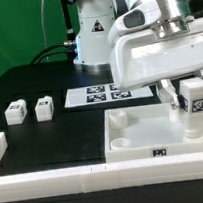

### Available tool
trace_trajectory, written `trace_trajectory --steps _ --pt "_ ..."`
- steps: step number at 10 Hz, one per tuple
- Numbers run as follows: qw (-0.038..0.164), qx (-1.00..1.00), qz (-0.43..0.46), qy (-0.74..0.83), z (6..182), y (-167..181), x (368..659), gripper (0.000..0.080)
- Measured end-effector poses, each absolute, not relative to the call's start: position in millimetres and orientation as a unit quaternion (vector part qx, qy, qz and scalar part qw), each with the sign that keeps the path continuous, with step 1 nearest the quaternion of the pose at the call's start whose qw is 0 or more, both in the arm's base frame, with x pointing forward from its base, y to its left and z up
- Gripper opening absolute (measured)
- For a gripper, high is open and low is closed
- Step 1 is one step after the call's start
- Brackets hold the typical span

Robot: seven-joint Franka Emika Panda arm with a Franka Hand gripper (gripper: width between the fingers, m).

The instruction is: Assemble one leg

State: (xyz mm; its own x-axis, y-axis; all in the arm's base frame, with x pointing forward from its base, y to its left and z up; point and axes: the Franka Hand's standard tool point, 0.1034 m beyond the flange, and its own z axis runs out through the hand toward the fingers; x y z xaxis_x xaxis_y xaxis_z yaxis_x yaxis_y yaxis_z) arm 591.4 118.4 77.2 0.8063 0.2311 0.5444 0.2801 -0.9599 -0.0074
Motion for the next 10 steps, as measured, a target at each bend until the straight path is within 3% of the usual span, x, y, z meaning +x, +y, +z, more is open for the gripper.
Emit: trace_trajectory --steps 10 --pt "0.043 -0.951 -0.274 -0.139 63.8 117 588 0.0287"
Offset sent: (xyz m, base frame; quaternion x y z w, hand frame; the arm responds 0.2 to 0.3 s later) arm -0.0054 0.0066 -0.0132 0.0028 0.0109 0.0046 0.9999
